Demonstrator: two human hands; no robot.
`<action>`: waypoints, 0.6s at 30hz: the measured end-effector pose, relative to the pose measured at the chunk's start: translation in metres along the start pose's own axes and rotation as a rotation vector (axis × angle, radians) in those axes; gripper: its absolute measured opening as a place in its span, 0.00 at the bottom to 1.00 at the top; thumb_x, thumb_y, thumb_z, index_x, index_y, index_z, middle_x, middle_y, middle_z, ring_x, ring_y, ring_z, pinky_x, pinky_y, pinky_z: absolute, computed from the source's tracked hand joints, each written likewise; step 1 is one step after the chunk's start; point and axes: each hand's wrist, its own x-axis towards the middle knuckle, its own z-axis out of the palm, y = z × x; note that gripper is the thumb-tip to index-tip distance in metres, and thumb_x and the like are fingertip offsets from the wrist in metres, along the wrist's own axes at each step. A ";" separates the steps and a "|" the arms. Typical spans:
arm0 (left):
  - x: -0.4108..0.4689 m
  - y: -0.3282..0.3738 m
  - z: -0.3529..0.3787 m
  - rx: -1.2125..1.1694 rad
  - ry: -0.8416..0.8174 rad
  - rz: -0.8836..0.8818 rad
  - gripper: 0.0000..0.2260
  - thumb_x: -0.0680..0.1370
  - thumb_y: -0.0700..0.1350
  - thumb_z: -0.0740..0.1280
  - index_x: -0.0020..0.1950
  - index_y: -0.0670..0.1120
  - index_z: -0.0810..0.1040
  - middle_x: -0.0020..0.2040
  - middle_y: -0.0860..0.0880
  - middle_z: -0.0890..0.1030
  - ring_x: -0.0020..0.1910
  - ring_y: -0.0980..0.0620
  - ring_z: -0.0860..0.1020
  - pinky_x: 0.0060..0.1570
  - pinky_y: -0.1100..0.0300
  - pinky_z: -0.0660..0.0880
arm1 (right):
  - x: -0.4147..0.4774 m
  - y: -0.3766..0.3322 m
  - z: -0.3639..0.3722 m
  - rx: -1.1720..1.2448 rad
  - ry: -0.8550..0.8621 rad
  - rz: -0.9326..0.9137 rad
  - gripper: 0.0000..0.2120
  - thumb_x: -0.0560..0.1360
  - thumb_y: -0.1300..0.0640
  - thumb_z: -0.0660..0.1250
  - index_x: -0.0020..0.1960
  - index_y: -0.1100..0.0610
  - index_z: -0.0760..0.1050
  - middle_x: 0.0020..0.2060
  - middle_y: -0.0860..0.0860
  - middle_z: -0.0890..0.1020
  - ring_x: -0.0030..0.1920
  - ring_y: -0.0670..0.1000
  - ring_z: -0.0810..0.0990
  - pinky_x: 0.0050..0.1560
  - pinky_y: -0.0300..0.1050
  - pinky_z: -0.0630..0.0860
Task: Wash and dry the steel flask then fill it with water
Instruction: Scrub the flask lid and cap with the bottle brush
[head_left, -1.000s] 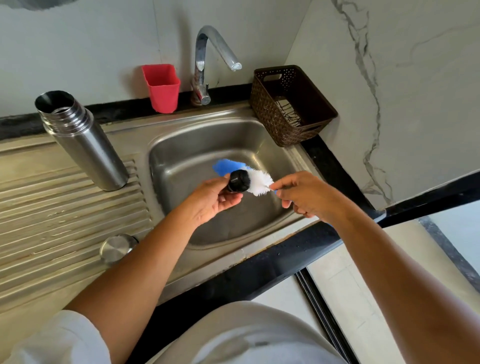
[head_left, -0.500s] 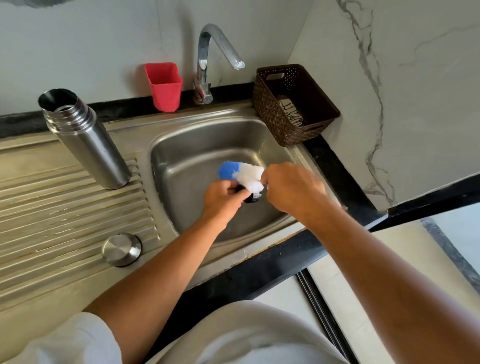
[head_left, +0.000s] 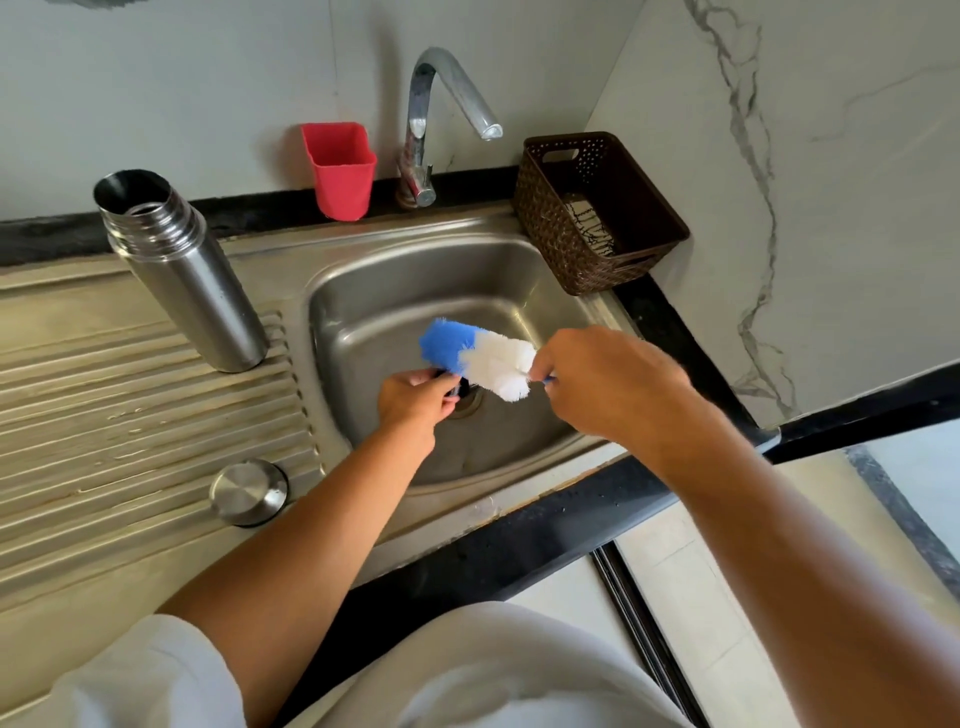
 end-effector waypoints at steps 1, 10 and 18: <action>-0.007 0.001 0.007 -0.015 -0.041 -0.024 0.04 0.77 0.35 0.76 0.48 0.39 0.82 0.41 0.43 0.83 0.45 0.45 0.82 0.38 0.65 0.82 | 0.003 -0.004 0.002 -0.021 0.035 0.009 0.16 0.81 0.60 0.65 0.67 0.52 0.79 0.56 0.54 0.84 0.53 0.59 0.84 0.47 0.50 0.80; -0.010 0.007 0.010 -0.304 -0.104 -0.335 0.07 0.80 0.37 0.73 0.56 0.36 0.80 0.48 0.40 0.84 0.45 0.45 0.85 0.43 0.56 0.84 | -0.003 -0.007 0.005 -0.035 0.036 0.001 0.17 0.81 0.61 0.64 0.68 0.51 0.78 0.57 0.54 0.83 0.54 0.59 0.84 0.49 0.50 0.80; -0.003 0.015 0.003 -0.352 -0.068 -0.351 0.06 0.79 0.36 0.74 0.53 0.36 0.80 0.46 0.40 0.84 0.44 0.45 0.84 0.58 0.54 0.82 | -0.002 -0.001 0.002 -0.034 0.035 0.007 0.17 0.81 0.61 0.64 0.67 0.51 0.79 0.55 0.54 0.83 0.52 0.59 0.84 0.47 0.50 0.80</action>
